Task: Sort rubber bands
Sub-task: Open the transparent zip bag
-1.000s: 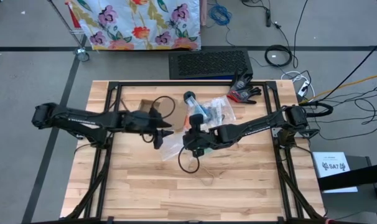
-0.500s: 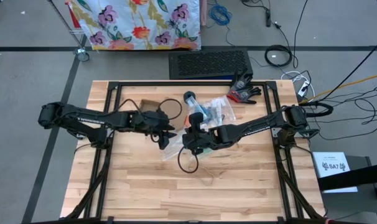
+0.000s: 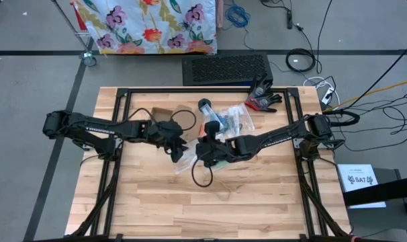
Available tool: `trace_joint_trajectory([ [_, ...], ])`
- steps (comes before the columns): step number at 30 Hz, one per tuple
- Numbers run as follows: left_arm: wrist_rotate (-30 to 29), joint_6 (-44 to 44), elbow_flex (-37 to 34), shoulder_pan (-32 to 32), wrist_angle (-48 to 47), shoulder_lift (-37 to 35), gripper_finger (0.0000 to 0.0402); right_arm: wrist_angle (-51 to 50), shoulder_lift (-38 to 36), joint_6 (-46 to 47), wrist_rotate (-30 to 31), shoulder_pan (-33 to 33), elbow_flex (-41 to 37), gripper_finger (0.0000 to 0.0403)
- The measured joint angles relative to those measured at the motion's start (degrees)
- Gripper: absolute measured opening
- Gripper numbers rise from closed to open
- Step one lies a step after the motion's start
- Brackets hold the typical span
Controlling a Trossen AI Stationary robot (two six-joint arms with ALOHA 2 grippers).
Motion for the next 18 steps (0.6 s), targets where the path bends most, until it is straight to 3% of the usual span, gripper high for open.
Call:
trace_joint_trajectory([
  [6,0.3,0.0,0.0,0.0,0.9,0.4,0.014,0.6,0.0,1.1,-3.9,1.1,0.0,0.0],
  [12,1.9,0.3,0.0,-0.1,1.0,0.4,0.0016,0.6,0.0,1.7,-8.0,1.3,0.0,0.0001],
  [18,-0.4,0.5,0.0,-0.1,-2.5,0.4,0.0004,2.1,-0.5,0.6,-8.0,1.3,0.0,0.0033],
])
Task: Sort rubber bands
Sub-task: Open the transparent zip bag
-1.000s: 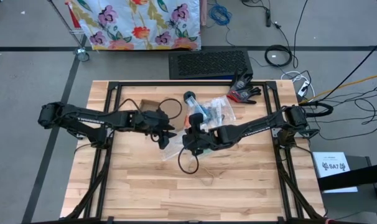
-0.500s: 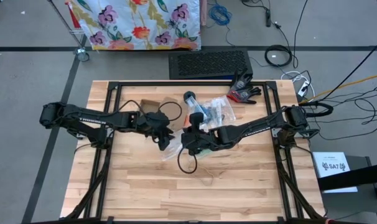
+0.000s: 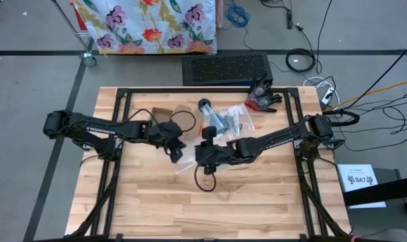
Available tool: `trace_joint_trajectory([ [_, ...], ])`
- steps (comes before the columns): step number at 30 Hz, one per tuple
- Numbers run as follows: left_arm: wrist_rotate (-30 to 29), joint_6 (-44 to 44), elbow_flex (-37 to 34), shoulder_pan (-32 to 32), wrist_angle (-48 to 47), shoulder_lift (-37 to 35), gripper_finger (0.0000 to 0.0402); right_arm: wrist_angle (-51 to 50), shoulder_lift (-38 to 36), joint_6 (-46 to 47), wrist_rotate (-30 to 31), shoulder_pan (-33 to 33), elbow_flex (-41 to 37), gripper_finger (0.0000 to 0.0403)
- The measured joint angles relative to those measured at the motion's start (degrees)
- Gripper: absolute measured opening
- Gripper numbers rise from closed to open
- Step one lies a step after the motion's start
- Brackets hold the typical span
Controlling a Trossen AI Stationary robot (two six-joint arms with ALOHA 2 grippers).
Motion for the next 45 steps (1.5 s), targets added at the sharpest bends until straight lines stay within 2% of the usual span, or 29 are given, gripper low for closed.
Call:
trace_joint_trajectory([
  [4,-3.5,-0.4,0.0,0.0,-2.1,0.0,0.0003,3.5,0.1,0.1,-4.0,-0.5,0.0,0.0075],
  [12,-3.4,-0.3,0.0,-0.1,-1.6,0.0,0.0001,8.8,2.3,-4.5,-9.3,-3.0,0.1,0.014],
  [16,-3.0,-0.3,0.0,-0.3,-1.3,0.0,0.0001,8.4,5.2,-6.0,-12.6,-4.6,0.0,0.014],
  [21,-3.4,-0.3,0.0,-1.2,-1.6,0.0,0.0001,6.6,7.4,-2.9,-14.5,-5.3,0.0,0.0116],
  [22,-4.5,-0.3,0.0,-1.4,-1.7,0.0,0.0001,5.6,7.6,-1.5,-17.2,-5.3,0.0,0.0108],
  [26,-10.6,-0.4,0.0,-1.6,-3.3,0.0,0.0,3.8,7.7,7.1,-35.3,-5.5,0.0,0.0079],
  [28,-12.9,-0.7,0.0,-1.6,-4.2,0.0,0.0,3.9,7.7,8.5,-39.1,-5.5,0.0,0.0068],
  [30,-11.9,-1.7,0.0,-1.6,-4.2,0.0,0.0,4.7,7.4,7.0,-36.7,-5.5,0.0,0.006],
  [34,-6.4,-2.9,0.0,-2.0,-4.3,0.0,0.0,7.9,6.4,-0.1,-23.7,-5.1,0.0,0.0053],
  [37,-5.4,-3.4,0.0,-3.0,-4.5,0.0,0.0,10.9,6.4,-4.5,-15.4,-4.9,0.0,0.0054],
  [45,-5.4,-3.4,0.0,-3.5,-4.5,0.0,0.0,12.7,6.4,-8.9,-15.1,-5.0,0.0,0.0092],
])
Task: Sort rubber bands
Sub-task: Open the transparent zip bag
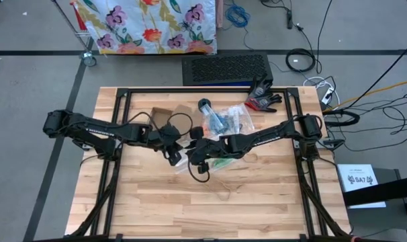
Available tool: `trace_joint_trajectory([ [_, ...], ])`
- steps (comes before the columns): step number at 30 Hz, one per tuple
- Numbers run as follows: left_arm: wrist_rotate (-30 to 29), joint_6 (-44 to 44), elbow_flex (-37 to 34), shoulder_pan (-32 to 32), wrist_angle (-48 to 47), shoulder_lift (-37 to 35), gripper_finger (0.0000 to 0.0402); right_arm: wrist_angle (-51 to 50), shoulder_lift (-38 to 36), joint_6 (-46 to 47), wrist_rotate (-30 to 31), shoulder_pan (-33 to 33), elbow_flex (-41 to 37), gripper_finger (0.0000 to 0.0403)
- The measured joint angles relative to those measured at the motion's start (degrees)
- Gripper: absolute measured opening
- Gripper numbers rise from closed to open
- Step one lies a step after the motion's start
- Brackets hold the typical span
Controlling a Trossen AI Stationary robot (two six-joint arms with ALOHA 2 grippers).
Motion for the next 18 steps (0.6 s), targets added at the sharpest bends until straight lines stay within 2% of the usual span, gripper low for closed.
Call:
trace_joint_trajectory([
  [7,0.0,0.0,0.0,0.0,0.9,0.0,0.0,3.1,0.1,-4.7,-0.6,-0.9,0.0,0.0119],
  [13,0.1,0.0,0.0,-0.4,2.2,0.0,0.0,-4.0,1.0,4.6,-7.9,-3.6,0.0,0.011],
  [16,0.1,0.1,0.0,-0.5,2.3,0.0,0.0,-6.8,1.0,6.1,-10.2,-3.8,0.0,0.0097],
  [18,-0.1,0.1,0.0,-0.5,2.2,0.0,0.0,-7.5,1.0,8.2,-13.9,-3.7,0.0,0.0088],
])
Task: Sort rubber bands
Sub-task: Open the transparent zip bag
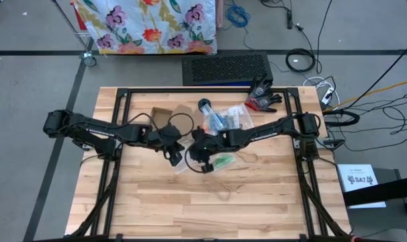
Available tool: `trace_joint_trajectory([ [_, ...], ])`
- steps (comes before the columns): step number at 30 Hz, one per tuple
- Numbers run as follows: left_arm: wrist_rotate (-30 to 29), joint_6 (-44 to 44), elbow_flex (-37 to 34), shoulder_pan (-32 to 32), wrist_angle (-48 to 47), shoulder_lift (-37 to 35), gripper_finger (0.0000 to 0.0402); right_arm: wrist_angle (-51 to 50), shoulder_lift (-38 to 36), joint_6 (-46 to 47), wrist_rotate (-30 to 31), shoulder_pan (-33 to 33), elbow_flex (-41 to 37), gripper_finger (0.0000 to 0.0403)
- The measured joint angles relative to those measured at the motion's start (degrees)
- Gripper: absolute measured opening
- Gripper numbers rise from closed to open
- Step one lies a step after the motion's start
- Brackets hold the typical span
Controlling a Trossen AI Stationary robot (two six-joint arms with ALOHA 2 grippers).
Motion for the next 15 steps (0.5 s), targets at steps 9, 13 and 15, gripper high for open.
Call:
trace_joint_trajectory([
  [9,-15.9,-0.1,-0.6,-1.5,0.0,0.1,0.0,0.6,3.5,8.5,-12.4,-0.1,0.1,0.005],
  [13,-18.6,-3.4,-2.4,-2.3,0.1,1.8,0.0,3.1,5.9,8.7,-7.2,0.1,0.1,0.0045],
  [15,-19.9,-5.8,-3.1,-3.0,0.1,4.0,0.0,2.7,6.0,8.6,-2.9,0.1,0.0,0.0046],
])
